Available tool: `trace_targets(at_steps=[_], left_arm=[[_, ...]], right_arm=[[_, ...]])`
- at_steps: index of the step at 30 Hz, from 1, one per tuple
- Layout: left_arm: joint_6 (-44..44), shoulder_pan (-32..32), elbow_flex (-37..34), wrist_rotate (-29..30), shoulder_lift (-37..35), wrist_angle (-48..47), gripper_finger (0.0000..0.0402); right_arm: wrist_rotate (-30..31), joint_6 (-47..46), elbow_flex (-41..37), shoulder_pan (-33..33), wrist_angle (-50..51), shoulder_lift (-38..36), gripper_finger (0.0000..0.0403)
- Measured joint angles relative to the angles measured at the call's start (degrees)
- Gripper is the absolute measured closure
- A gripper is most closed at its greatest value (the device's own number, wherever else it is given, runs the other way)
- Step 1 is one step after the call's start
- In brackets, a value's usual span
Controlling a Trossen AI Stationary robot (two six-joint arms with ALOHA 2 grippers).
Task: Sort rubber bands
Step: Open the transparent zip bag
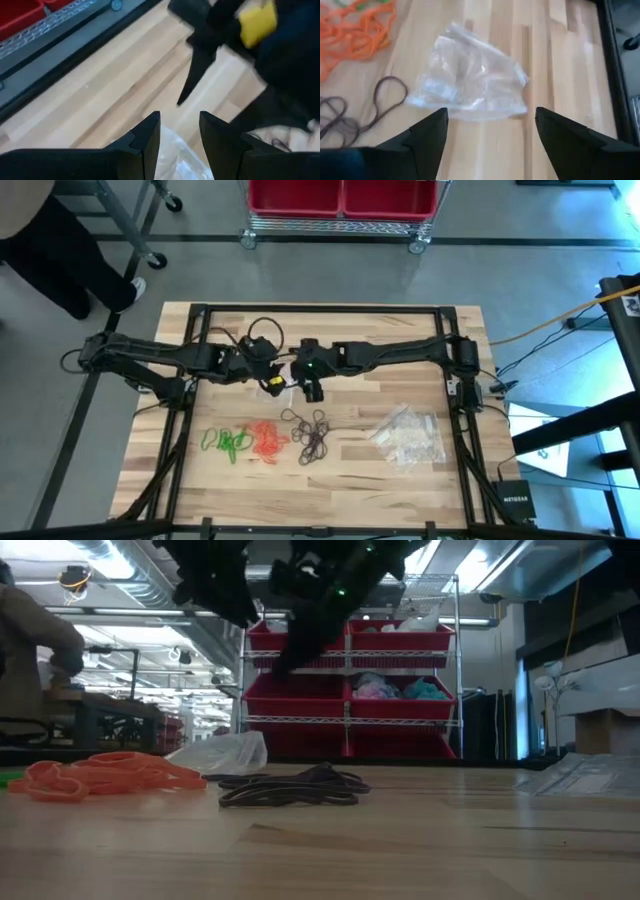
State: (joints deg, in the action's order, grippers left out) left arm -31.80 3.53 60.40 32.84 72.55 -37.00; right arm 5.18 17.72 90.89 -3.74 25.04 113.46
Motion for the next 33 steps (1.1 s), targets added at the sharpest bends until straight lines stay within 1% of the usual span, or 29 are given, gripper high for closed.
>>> trace_targets(at_steps=[4,7,9,11,13,16,17,19,21,23,27,29,33], left_arm=[[-3.29,1.65,0.00,0.17,0.00,-2.59,0.0271],[-5.65,3.13,-1.91,1.68,-0.02,-1.66,0.0271],[-7.33,3.66,-4.43,2.20,0.05,0.74,0.0271],[-8.04,3.98,-7.55,2.36,0.19,5.07,0.0271],[-8.04,3.98,-10.13,2.22,1.21,8.66,0.0271],[-7.91,3.74,-12.19,0.68,4.16,10.82,0.0271],[-7.84,3.58,-12.31,0.29,5.40,11.26,0.0271],[-7.82,3.04,-12.42,0.15,8.01,11.31,0.0271],[-7.80,2.41,-12.44,-0.07,10.70,12.13,0.0271],[-8.22,1.65,-12.46,-0.75,12.66,14.49,0.0271],[-8.79,0.74,-12.42,-1.12,14.71,20.52,0.0271],[-8.69,0.40,-12.42,-1.11,14.59,21.13,0.0271],[-9.76,-0.20,-12.41,-1.11,13.15,18.06,0.0271]], right_arm=[[-0.30,-1.99,0.24,-1.34,3.13,-3.14,0.0111],[-0.64,-2.94,-0.98,-3.23,4.73,-4.84,0.0111],[-1.86,-4.08,-3.56,-4.64,4.45,-5.67,0.0111],[-3.75,-5.60,-6.92,-5.99,2.32,-6.57,0.0111],[-5.35,-7.14,-11.26,-7.09,-1.53,-7.41,0.0111],[-7.22,-8.54,-18.14,-7.73,-9.97,-7.47,0.0111],[-7.69,-8.54,-20.38,-7.66,-13.36,-7.44,0.0111],[-7.79,-8.53,-24.34,-6.98,-23.24,-6.89,0.0111],[-6.58,-8.42,-27.18,-6.46,-30.53,-6.11,0.0111],[-5.27,-8.22,-28.44,-5.86,-35.59,-4.46,0.0111],[-2.37,-7.55,-28.34,-5.64,-40.88,-0.93,0.0111],[-2.20,-5.94,-27.89,-5.63,-42.80,0.91,0.0111],[-2.18,-3.84,-26.15,-5.61,-47.02,4.51,0.0111]])
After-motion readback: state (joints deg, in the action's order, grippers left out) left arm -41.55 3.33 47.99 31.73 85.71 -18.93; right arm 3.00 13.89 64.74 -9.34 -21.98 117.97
